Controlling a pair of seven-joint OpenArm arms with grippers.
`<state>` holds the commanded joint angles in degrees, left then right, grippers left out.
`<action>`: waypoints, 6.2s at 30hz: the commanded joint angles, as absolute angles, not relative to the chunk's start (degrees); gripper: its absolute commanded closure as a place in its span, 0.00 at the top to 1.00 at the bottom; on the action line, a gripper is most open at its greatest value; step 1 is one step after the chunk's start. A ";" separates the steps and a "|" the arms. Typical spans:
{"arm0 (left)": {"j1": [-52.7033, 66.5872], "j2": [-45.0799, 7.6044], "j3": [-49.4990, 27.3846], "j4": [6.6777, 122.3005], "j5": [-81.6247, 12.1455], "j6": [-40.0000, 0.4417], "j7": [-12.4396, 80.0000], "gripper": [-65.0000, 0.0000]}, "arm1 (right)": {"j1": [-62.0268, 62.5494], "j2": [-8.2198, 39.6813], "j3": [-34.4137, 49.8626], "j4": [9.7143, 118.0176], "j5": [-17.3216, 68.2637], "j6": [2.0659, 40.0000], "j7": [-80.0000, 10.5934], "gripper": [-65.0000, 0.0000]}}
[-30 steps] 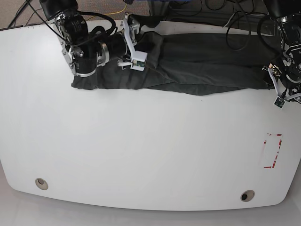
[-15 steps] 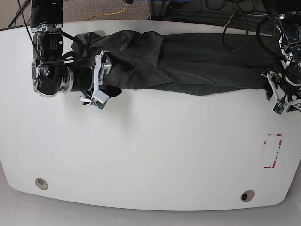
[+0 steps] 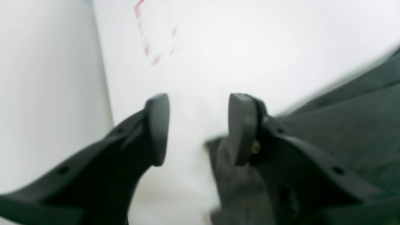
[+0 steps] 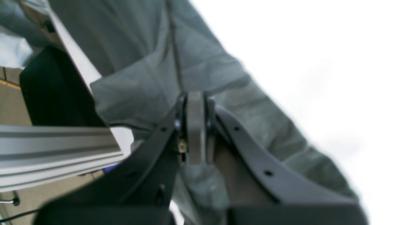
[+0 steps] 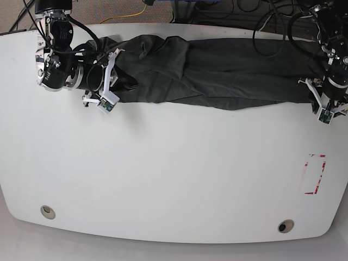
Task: Layout the t-shirt on the table in an organized manner, then fold the t-shirt properly
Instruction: 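Grasp and tug the folded shirt end with the right gripper to straighten, then grasp both strip ends and pull them apart to stretch the shirt, then release the left gripper and regrasp the strip end nearby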
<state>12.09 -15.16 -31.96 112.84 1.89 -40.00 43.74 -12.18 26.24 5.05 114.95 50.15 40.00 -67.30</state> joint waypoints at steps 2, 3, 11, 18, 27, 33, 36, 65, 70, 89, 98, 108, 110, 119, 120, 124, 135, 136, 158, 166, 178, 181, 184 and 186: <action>13.67 -15.16 -31.96 112.66 1.89 -40.00 43.74 0.24 | -13.49 26.24 4.97 114.95 48.04 40.00 -65.89 0.02; 14.64 -15.16 -31.78 112.31 1.89 -40.00 43.74 0.22 | -14.46 26.24 4.97 114.86 46.73 40.00 -64.84 0.02; 19.30 -15.16 -28.62 108.44 1.89 -40.00 43.74 0.19 | -16.66 25.45 3.30 113.01 39.08 40.00 -60.70 0.02; 19.38 -15.25 -26.77 100.97 1.89 -40.00 43.74 0.19 | -16.04 23.69 0.84 105.80 26.59 40.00 -54.11 0.02; 14.37 -15.78 -21.85 92.70 1.98 -40.00 43.74 0.19 | -10.68 23.16 0.84 90.07 16.57 40.00 -45.85 0.02; 8.40 -16.13 -16.40 88.40 1.98 -40.00 43.74 0.19 | -4.35 25.80 0.84 79.08 16.57 40.00 -41.54 0.02; 5.23 -16.04 -14.11 86.20 1.98 -40.00 43.74 0.19 | -1.36 26.95 0.84 75.21 16.66 40.00 -39.60 0.02; 3.56 -18.07 -11.38 89.01 1.89 -40.00 44.09 0.19 | -0.04 26.15 1.01 92.35 16.92 40.00 -50.95 0.02; 3.56 -19.12 -11.38 89.01 1.89 -40.00 44.09 0.19 | -2.15 24.84 0.92 92.35 16.84 40.00 -50.95 0.02; 3.56 -19.03 -11.38 90.51 1.89 -40.00 44.09 0.19 | -8.92 19.30 0.92 103.43 16.48 40.00 -58.59 0.02; 3.74 -19.21 -11.38 91.38 1.98 -40.00 44.09 0.19 | -4.88 22.46 0.92 96.84 16.48 40.00 -58.07 0.02; 5.14 -20.88 -11.47 91.38 1.89 -40.00 44.09 0.19 | -2.77 27.91 0.48 88.48 16.57 40.00 -52.09 0.02; 5.14 -20.88 -11.47 91.38 1.89 -40.00 44.09 0.19 | -2.59 28.35 0.48 88.13 16.57 40.00 -52.09 0.02; 6.29 -21.49 -11.47 94.55 1.80 -40.00 44.09 0.19 | -2.42 29.05 0.48 91.21 16.57 40.00 -52.18 0.02; 6.29 -21.49 -11.65 95.60 1.80 -40.00 44.09 0.19 | -2.42 29.05 0.48 92.35 16.57 40.00 -52.35 0.02; 6.46 -21.32 -14.55 100.18 1.89 -40.00 44.18 0.20 | -2.51 28.79 0.57 96.66 16.57 40.00 -54.81 0.02; 2.24 -17.54 -25.01 103.16 1.63 -40.00 44.97 0.75 | -2.51 27.47 0.57 102.99 16.48 40.00 -58.07 0.02; 1.45 -17.27 -25.19 102.46 1.63 -40.00 45.76 0.78 | -2.51 27.47 0.57 102.99 16.48 40.00 -58.07 0.02; -6.20 -11.38 -24.57 84.35 1.45 -40.00 44.53 0.69 | -2.86 26.24 0.66 102.90 16.57 40.00 -58.07 0.02; -6.11 -11.82 -20.44 81.36 1.80 -40.00 44.00 0.24 | -2.86 26.24 0.92 102.99 16.66 40.00 -58.07 0.02; -3.30 -13.85 -20.62 86.90 1.80 -40.00 44.00 0.09 | -2.86 26.24 0.92 102.99 16.57 40.00 -58.07 0.02; -2.07 -13.93 -20.79 89.27 1.80 -40.00 44.09 0.09 | -2.86 26.24 0.92 102.99 16.57 40.00 -58.07 0.02; 0.13 -16.04 -20.79 92.00 1.71 -40.00 44.09 0.09 | -2.86 26.24 0.92 102.99 16.57 40.00 -58.15 0.02; 1.71 -17.27 -20.79 93.67 1.45 -40.00 44.09 0.09 | -2.86 26.15 0.92 102.99 16.57 40.00 -58.77 0.02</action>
